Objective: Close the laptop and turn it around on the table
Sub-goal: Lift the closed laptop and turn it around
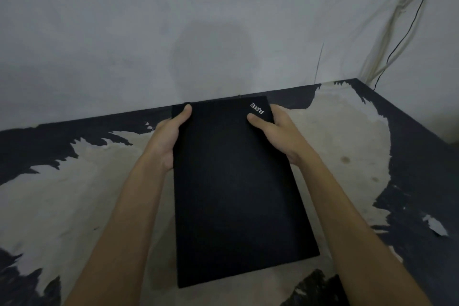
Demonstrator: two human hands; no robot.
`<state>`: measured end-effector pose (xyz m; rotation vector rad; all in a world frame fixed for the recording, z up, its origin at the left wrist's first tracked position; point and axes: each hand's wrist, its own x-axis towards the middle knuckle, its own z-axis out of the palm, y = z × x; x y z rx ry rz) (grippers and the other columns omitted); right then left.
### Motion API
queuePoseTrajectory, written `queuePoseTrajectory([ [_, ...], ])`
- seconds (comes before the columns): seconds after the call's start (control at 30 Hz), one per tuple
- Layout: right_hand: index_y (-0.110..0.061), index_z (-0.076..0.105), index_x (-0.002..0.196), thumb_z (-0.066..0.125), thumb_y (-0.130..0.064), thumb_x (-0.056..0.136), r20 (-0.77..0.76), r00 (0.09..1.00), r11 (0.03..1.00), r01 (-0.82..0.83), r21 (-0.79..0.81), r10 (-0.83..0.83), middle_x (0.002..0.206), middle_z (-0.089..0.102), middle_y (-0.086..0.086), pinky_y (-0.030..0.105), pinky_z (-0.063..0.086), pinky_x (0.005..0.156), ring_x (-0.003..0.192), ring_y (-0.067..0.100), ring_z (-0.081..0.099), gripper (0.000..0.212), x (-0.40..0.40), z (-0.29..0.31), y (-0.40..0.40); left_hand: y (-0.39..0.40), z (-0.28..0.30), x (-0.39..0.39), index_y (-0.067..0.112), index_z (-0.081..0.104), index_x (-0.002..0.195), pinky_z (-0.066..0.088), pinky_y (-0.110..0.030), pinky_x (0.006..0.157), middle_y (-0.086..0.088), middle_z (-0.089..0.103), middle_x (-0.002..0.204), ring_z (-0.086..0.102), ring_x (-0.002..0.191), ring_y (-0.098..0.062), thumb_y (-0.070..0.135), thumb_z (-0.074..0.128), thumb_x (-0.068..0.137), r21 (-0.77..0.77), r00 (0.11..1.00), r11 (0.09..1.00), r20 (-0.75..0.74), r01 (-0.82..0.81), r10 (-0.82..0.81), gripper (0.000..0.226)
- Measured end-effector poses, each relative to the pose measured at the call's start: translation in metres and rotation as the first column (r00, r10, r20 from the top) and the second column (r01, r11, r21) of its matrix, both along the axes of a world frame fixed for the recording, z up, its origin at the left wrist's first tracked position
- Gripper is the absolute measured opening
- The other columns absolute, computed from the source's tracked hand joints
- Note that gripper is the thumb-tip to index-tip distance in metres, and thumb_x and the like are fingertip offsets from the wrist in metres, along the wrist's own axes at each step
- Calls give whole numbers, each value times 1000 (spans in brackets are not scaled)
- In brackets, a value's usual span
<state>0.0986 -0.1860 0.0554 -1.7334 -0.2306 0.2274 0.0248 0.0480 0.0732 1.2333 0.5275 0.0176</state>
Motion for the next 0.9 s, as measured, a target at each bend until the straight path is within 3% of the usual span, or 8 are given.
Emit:
queuePoseTrajectory([
  [0.2,-7,78,105,70,-39,96,-150,988,980,59,192,-30,96,83,11,38,66,73,87,27,80,34,-7,0,10,12,3,-3,12,79,106,64,-34,56,-8,85,94,82,82,-23,49,81,84,18,999,1000,26,18,-18,43],
  [0.3,-6,79,104,72,-40,95,-176,984,970,78,229,-38,97,82,13,42,66,77,89,29,80,36,-9,-1,15,20,3,-6,17,77,113,65,-34,63,-5,85,99,81,89,-22,50,81,84,62,998,997,46,40,-43,44],
  [0.4,-7,80,103,73,-40,94,-182,982,959,91,270,-43,96,83,12,39,65,71,87,28,80,35,-14,1,23,32,3,-12,18,73,121,64,-37,75,-5,84,108,80,98,-23,45,78,88,91,994,994,78,65,-72,43],
  [0.5,-7,79,103,74,-40,93,-191,979,944,123,306,-66,95,83,11,36,64,67,86,28,80,35,-19,3,36,45,8,-21,18,74,123,65,-31,72,-4,83,111,80,99,-20,36,73,94,123,989,989,117,81,-95,34],
  [0.6,-6,78,105,75,-42,92,-207,972,932,176,316,-113,95,83,10,41,66,72,86,27,80,38,-23,8,54,60,11,-33,19,75,121,64,-27,68,-1,83,110,80,98,-18,32,71,97,178,984,981,144,83,-109,27],
  [0.77,-9,77,109,75,-44,91,-246,951,884,272,380,-187,98,83,8,45,66,80,90,26,80,40,-28,16,88,97,11,-60,29,79,119,56,-39,94,3,81,119,76,109,-17,35,69,98,325,978,938,118,124,-170,24],
  [0.9,-7,76,110,76,-45,90,-302,913,813,388,434,-274,107,80,11,50,62,91,99,30,76,43,-34,12,115,129,13,-84,39,81,111,60,-30,79,8,82,111,78,101,-14,43,71,94,403,986,911,86,95,-140,20],
])
